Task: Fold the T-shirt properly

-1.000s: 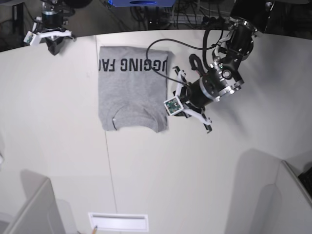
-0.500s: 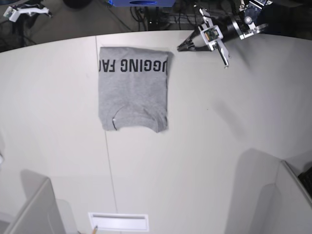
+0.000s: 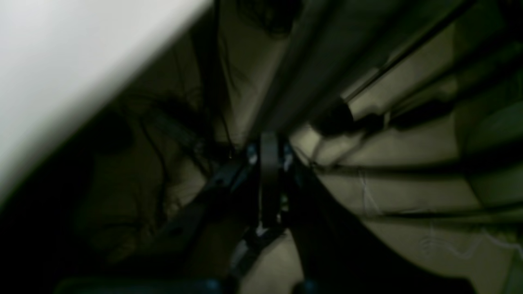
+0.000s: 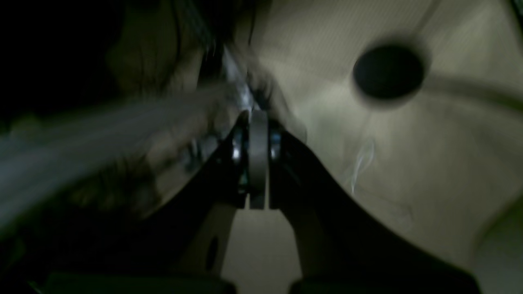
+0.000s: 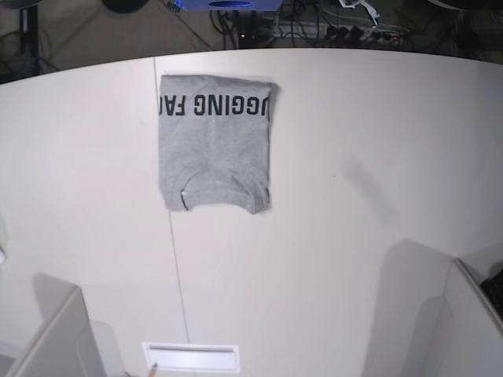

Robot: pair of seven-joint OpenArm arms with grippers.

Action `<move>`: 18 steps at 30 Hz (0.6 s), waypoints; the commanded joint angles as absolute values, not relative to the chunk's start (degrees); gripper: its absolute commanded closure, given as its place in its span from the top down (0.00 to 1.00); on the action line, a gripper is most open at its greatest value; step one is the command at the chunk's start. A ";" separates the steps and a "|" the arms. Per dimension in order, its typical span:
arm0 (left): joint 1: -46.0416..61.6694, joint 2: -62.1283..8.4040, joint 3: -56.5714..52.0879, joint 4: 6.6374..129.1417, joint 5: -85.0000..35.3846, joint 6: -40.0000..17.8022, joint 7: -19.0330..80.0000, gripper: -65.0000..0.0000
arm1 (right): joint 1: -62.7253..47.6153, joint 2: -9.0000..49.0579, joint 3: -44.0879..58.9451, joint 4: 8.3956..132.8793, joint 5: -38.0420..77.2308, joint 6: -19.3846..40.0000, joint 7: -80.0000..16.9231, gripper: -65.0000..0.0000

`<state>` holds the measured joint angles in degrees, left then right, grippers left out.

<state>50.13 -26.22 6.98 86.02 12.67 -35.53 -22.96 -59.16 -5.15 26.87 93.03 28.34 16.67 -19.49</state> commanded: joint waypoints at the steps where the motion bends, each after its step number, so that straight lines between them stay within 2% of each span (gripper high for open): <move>1: 50.51 -25.98 7.78 83.91 12.18 -36.09 -24.13 0.00 | -58.68 -3.65 26.07 90.59 27.30 16.31 -19.74 0.00; 6: 45.49 -21.67 9.45 67.21 11.82 -36.09 -24.13 0.00 | -46.11 -2.15 22.81 67.91 14.64 16.22 -19.91 0.00; 10: 40.57 -18.68 9.27 56.04 11.74 -35.03 -23.60 0.00 | -37.05 -1.19 22.73 50.77 3.47 16.22 -13.67 0.00; 18: 24.66 -8.84 9.36 20.44 11.82 -18.68 -24.13 0.00 | -16.04 6.02 22.81 15.69 -17.36 16.22 4.44 0.00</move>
<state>23.81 -8.34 9.43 19.62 11.88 -18.33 -22.92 -15.20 5.63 22.63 15.25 -17.28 16.03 4.69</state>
